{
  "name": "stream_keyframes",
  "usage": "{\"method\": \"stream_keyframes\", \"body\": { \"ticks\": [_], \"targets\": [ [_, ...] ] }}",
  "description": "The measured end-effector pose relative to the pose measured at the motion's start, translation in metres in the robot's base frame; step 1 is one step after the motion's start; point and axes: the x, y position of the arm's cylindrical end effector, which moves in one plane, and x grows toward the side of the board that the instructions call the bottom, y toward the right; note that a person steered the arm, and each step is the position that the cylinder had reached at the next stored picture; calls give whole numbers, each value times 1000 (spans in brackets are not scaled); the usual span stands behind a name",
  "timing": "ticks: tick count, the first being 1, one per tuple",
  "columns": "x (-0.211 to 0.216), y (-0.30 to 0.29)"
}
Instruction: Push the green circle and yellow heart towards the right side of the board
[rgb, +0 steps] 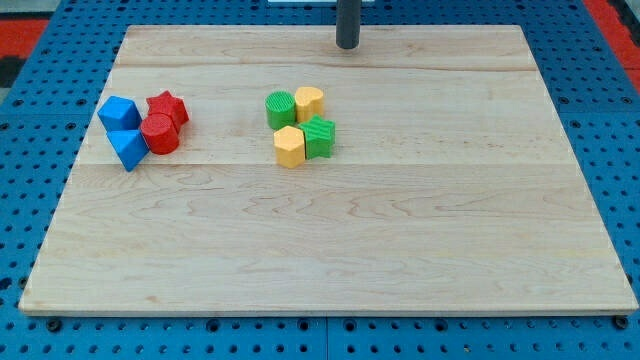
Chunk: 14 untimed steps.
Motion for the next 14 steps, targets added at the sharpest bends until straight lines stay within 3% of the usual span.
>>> {"method": "stream_keyframes", "body": {
  "ticks": [3, 5, 9, 10, 12, 13, 14],
  "targets": [
    [2, -7],
    [13, -77],
    [140, -151],
    [156, -142],
    [111, -50],
    [111, -20],
    [110, -39]
  ]
}}
